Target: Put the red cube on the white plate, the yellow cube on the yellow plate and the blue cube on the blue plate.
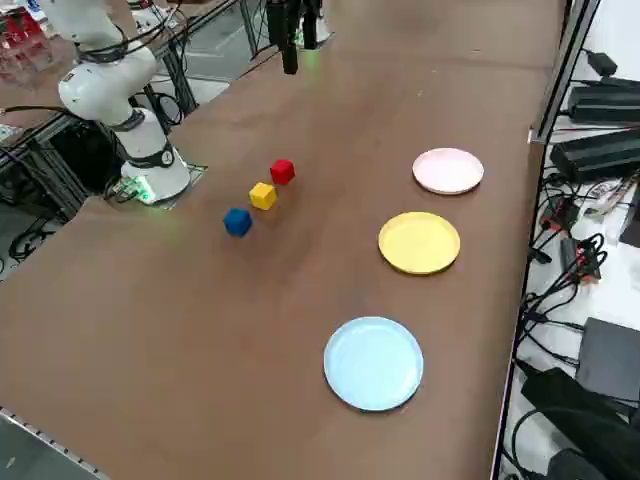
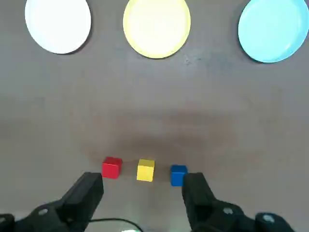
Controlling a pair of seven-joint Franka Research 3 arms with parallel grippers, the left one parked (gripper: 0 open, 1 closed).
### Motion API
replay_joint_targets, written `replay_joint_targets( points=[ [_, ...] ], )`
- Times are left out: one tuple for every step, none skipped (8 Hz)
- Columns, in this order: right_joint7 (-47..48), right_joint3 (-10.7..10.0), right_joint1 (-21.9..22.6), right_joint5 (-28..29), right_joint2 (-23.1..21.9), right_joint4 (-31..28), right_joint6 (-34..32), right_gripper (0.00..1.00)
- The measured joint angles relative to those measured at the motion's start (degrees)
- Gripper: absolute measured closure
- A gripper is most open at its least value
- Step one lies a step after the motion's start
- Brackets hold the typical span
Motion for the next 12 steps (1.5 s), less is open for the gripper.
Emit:
replay_joint_targets(
  points=[
    [0.00,0.00,-0.01,0.00,0.00,0.00,0.00,0.00],
    [0.00,0.00,-0.01,0.00,0.00,0.00,0.00,0.00],
    [-0.01,0.00,-0.01,0.00,0.00,0.00,0.00,0.00],
    [-0.11,0.00,-0.01,0.00,0.01,0.00,0.00,0.00],
    [-0.17,0.00,-0.01,0.00,0.01,0.00,0.00,0.00],
    [-0.20,-0.02,-0.16,0.00,0.02,0.00,-0.12,0.00],
    [-0.20,-0.04,-0.64,0.00,0.07,-0.01,-0.77,0.00],
    [-0.38,-0.09,-1.15,0.00,0.26,-0.01,-1.73,0.00],
    [-0.45,-0.09,-1.36,0.00,0.46,-0.01,-2.49,0.00],
    [-0.45,-0.07,-1.36,0.00,0.66,-0.01,-2.95,0.00],
    [-0.44,-0.07,-1.37,0.00,0.88,-0.01,-3.15,0.00],
    [-0.44,-0.07,-1.38,0.00,1.21,-0.02,-3.37,0.00]
  ],
)
